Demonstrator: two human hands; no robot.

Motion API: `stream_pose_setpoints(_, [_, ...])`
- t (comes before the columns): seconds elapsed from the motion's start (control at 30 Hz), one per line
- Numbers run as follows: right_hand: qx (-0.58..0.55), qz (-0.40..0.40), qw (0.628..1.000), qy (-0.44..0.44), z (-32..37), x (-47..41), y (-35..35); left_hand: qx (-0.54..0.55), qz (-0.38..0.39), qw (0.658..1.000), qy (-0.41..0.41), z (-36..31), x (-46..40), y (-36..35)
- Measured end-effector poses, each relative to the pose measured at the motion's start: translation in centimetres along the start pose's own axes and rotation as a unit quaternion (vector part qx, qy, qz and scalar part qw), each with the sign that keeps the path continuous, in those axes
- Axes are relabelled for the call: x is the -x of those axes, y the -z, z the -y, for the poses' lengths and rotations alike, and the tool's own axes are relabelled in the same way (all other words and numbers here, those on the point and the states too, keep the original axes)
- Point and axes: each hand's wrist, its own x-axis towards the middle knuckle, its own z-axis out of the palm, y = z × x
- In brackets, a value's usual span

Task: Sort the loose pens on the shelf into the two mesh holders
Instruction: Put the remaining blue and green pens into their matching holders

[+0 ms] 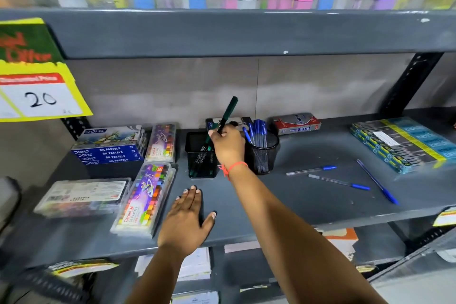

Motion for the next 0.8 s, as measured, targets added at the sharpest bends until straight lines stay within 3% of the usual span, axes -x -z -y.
stream_pose_setpoints(0.3, [0.108, 0.038, 0.993, 0.013, -0.3, -0.8, -0.3, 0.013, -0.01, 1.0, -0.003, 0.2, 0.0, -0.1])
stream_pose_setpoints(0.47, [0.055, 0.016, 0.998, 0.016, -0.2, -1.2, 0.5, 0.005, -0.011, 1.0, -0.003, 0.3, 0.0, -0.2])
stream_pose_setpoints(0.6, [0.017, -0.14, 0.99, 0.01, -2.0, -1.6, 3.1, 0.006, -0.011, 1.0, 0.0, 0.3, 0.0, -0.2])
stream_pose_setpoints(0.7, [0.042, -0.305, 0.951, -0.03, -4.9, -1.5, 7.1, 0.012, -0.003, 1.0, 0.0, 0.3, 0.0, -0.1])
stream_pose_setpoints(0.77, [0.149, -0.324, 0.931, -0.084, -7.4, -1.6, 9.9, 0.011, 0.0, 1.0, 0.003, 0.3, 0.1, 0.0])
stream_pose_setpoints(0.8, [0.223, -0.286, 0.925, -0.111, -8.8, -1.7, 10.9, 0.01, 0.001, 1.0, 0.004, 0.2, 0.0, 0.0])
